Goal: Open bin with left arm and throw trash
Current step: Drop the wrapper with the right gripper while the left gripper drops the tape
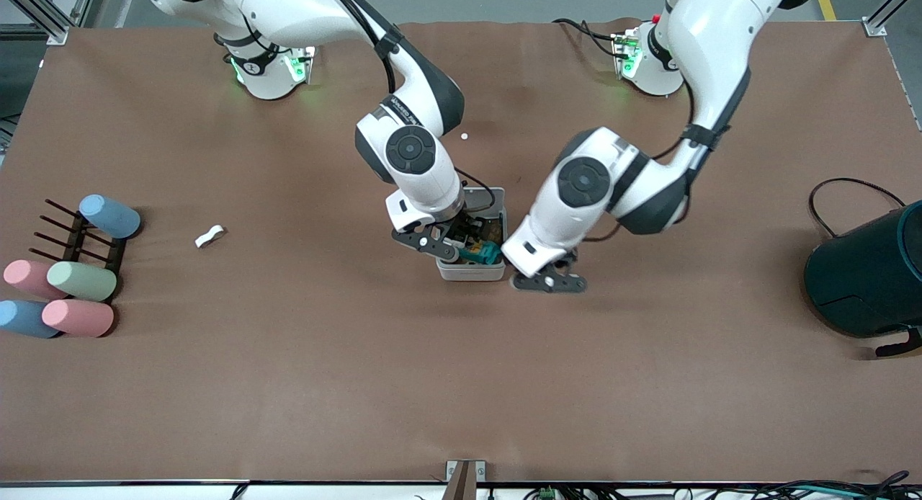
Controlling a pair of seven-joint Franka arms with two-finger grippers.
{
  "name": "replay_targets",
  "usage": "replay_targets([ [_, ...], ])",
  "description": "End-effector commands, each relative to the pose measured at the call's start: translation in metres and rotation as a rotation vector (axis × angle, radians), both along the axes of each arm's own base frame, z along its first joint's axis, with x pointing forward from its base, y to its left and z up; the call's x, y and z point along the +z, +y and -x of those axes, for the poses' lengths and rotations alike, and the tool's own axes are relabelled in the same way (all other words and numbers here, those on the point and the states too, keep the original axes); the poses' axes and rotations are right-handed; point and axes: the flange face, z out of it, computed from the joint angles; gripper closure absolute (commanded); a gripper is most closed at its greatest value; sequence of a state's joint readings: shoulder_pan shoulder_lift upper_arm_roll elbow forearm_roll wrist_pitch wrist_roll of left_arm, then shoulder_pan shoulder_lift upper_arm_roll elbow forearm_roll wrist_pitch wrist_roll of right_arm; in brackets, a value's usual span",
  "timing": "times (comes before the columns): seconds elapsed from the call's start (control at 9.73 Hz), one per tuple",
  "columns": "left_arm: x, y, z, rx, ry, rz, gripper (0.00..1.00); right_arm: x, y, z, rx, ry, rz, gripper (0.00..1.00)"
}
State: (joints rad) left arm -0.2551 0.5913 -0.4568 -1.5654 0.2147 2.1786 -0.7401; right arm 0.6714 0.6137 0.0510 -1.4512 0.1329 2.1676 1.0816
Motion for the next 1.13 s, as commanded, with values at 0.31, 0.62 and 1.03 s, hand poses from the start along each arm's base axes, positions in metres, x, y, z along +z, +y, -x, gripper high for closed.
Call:
replay_targets([
  [0.31, 0.003, -0.016, 0.011, 0.051, 0.006, -0.008, 1.0, 0.094, -0.13, -0.044, 0.052, 0.093, 0.028, 0.12],
  [0.62, -0.007, -0.046, 0.035, 0.056, 0.015, -0.013, 1.0, 0.106, -0.244, -0.049, 0.108, 0.116, 0.004, 0.12],
  [1.03, -0.038, -0.048, 0.032, 0.022, -0.011, -0.043, 0.78, 0.046, -0.42, -0.047, 0.262, 0.182, -0.015, 0.08],
])
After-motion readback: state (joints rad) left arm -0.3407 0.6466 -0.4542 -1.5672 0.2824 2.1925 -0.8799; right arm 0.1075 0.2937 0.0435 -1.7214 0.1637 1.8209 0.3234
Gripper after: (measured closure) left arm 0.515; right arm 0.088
